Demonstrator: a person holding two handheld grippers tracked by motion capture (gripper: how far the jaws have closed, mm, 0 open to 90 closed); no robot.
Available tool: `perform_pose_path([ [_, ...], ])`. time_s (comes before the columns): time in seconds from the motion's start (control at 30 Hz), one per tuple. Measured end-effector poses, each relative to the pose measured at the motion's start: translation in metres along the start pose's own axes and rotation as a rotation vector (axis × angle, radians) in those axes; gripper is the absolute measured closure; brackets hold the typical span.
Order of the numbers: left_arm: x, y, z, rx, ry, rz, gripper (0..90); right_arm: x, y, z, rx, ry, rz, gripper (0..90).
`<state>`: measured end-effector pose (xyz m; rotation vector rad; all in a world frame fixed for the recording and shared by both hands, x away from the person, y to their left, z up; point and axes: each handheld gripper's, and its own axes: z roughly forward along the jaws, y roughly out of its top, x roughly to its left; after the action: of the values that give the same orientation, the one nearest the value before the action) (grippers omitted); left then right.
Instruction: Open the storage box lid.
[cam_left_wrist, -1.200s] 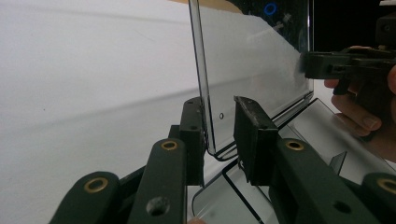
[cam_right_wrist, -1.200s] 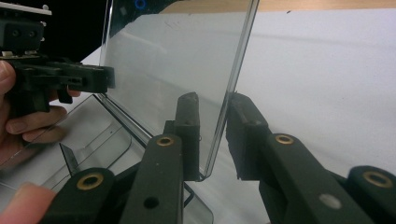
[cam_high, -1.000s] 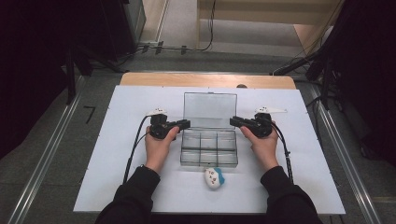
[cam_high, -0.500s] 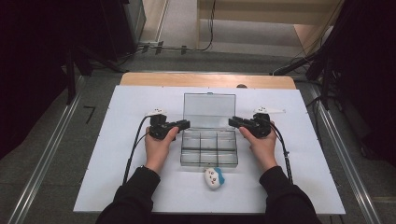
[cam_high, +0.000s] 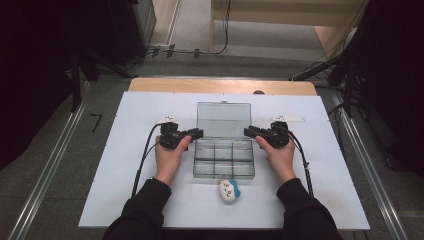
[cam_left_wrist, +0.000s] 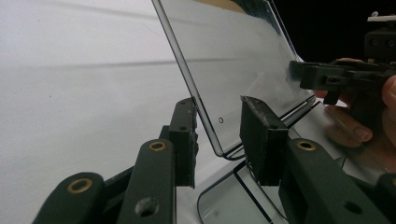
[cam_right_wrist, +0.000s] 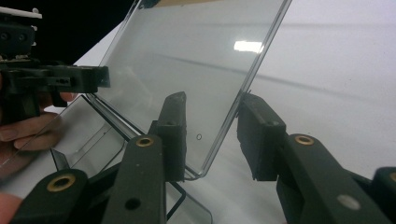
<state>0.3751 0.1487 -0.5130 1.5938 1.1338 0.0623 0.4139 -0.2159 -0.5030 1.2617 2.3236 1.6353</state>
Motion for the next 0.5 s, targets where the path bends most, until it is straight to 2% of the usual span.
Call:
perform_pose_path([
  [0.37, 0.0010, -0.0001, 0.0002, 0.002, 0.009, -0.015, 61.3, -0.0025, -0.0018, 0.0015, 0.017, 0.003, 0.037, 56.7],
  [0.5, 0.0014, 0.0000, 0.0001, 0.003, 0.008, -0.016, 61.1, -0.0022, -0.0018, 0.0016, 0.021, 0.001, 0.036, 56.0],
])
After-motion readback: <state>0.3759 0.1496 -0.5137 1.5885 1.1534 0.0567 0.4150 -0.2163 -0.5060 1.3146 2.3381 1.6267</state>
